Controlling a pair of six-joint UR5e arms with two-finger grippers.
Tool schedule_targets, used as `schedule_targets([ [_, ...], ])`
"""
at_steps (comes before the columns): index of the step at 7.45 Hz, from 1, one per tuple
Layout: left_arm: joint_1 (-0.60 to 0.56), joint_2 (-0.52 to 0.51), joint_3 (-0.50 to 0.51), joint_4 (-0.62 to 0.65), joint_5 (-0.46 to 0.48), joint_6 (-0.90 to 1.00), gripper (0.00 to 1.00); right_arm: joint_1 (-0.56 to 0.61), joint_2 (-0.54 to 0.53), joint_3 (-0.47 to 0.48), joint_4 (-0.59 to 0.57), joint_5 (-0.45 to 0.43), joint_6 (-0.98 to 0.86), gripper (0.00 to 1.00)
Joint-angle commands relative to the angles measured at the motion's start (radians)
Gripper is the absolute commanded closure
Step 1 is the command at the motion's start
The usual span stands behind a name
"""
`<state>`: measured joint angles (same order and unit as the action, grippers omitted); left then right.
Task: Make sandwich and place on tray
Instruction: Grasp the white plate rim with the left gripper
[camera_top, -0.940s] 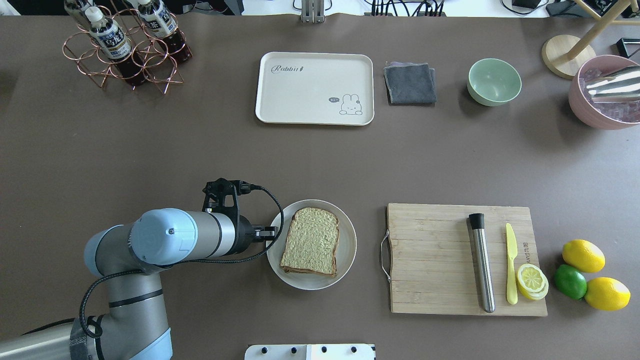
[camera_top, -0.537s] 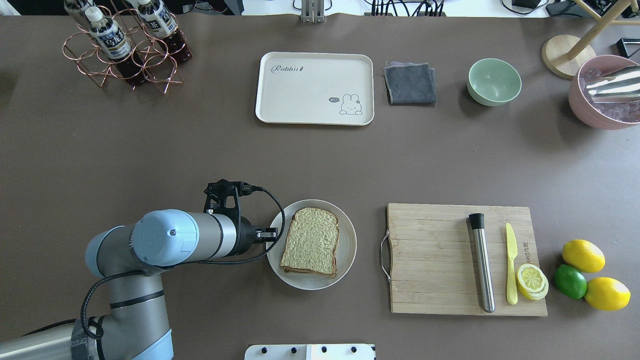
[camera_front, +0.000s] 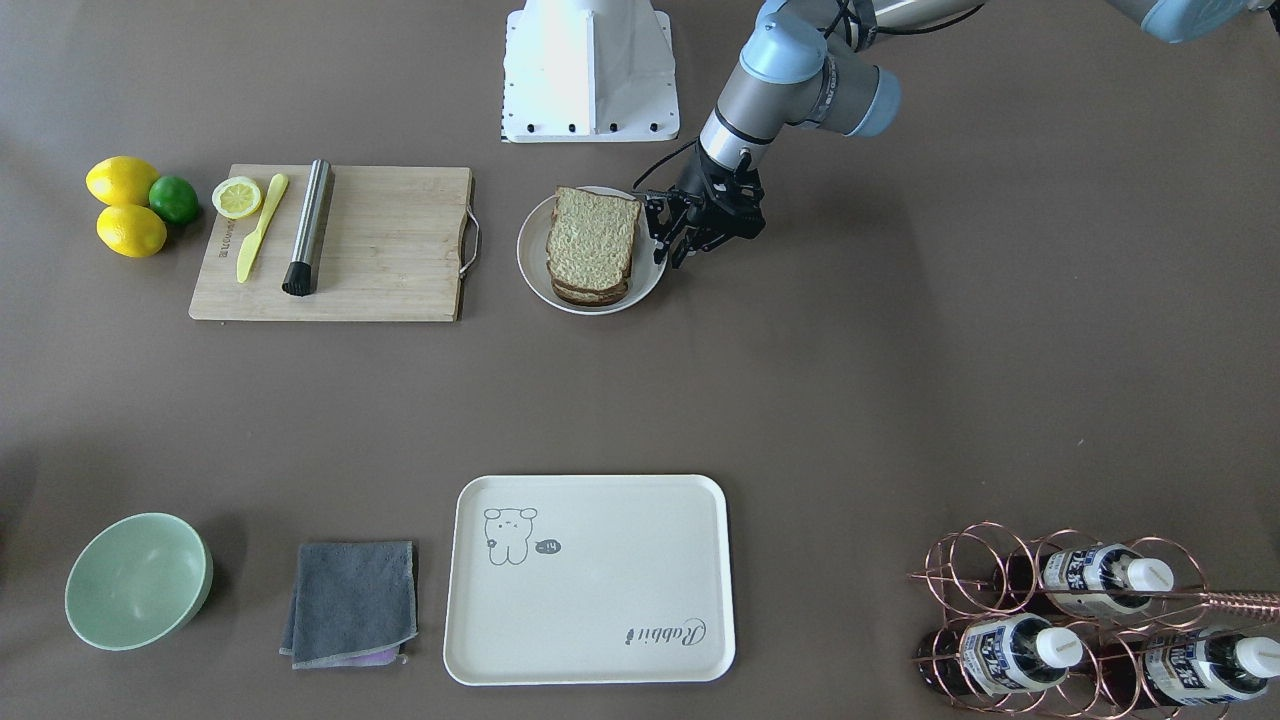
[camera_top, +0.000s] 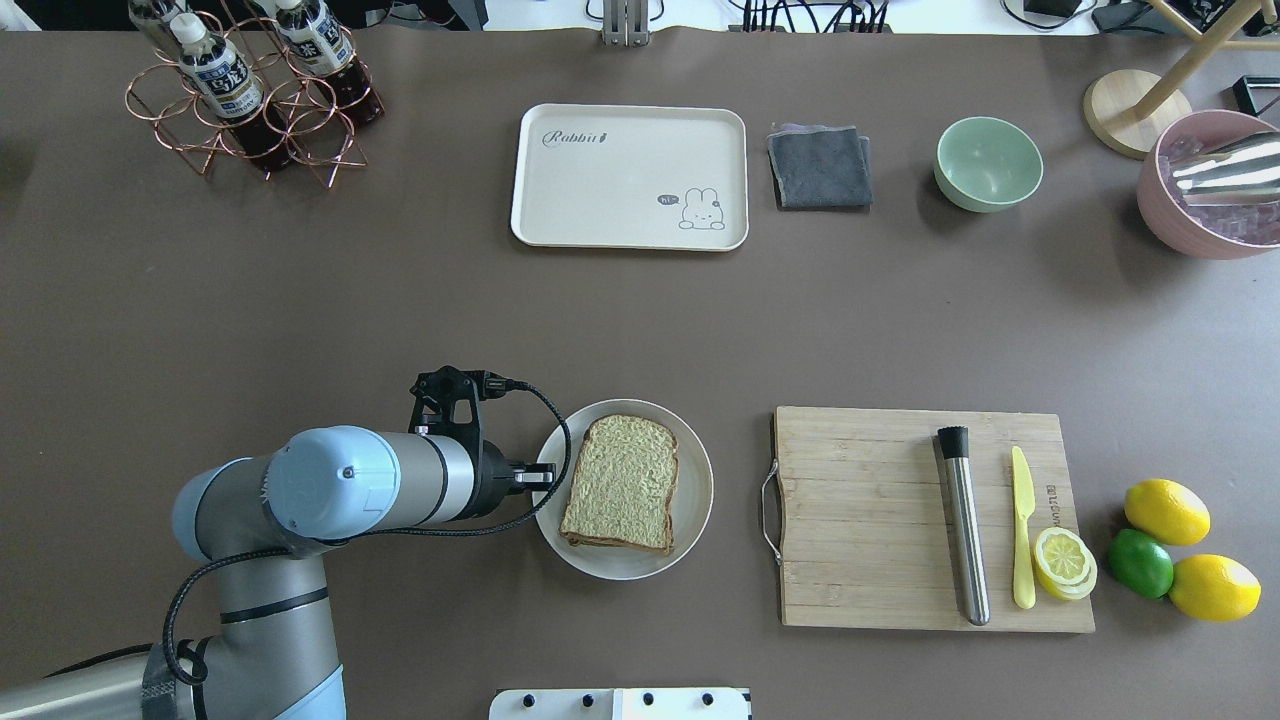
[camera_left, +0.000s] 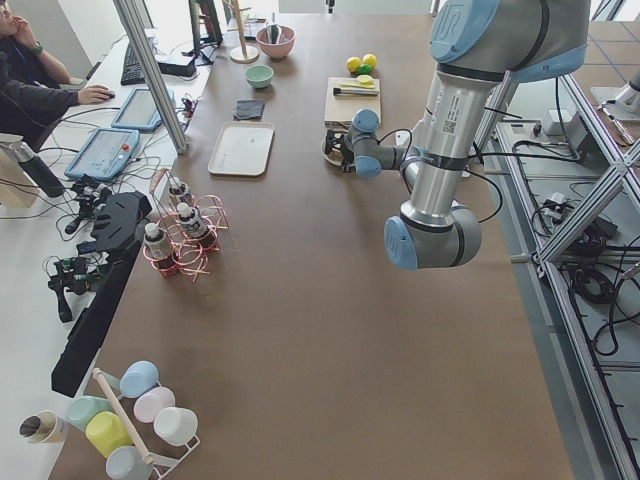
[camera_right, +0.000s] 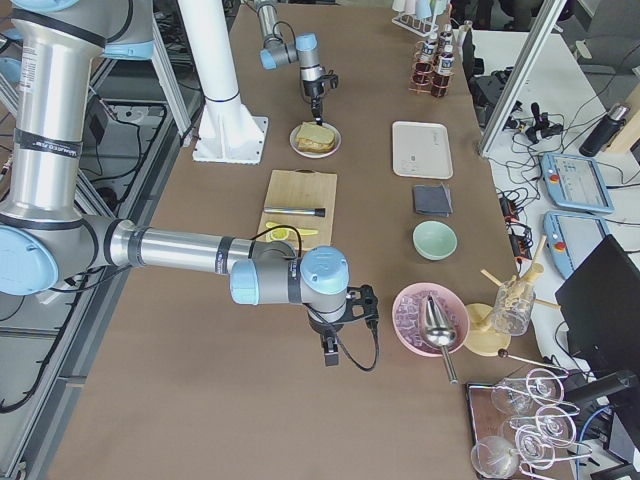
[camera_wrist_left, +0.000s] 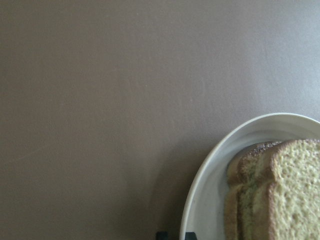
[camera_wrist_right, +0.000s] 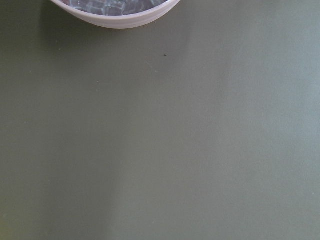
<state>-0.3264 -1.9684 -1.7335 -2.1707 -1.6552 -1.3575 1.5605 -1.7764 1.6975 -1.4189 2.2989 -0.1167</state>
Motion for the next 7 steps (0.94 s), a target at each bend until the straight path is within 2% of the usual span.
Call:
schedule_targets([
  [1,0.0,0.0,-0.004,0.002,0.0,0.001,1.0,0.0,0.002,0.001,0.0,0.0,0.0,0.0],
  [5,-0.054,-0.003,-0.009,0.003,-0.084,0.006,1.0,0.0,0.002,-0.001,0.002,0.0,0.0,0.0],
  [7,-0.12,-0.009,-0.008,0.003,-0.161,0.015,1.0,0.0,0.002,-0.001,0.002,0.0,0.0,0.0],
])
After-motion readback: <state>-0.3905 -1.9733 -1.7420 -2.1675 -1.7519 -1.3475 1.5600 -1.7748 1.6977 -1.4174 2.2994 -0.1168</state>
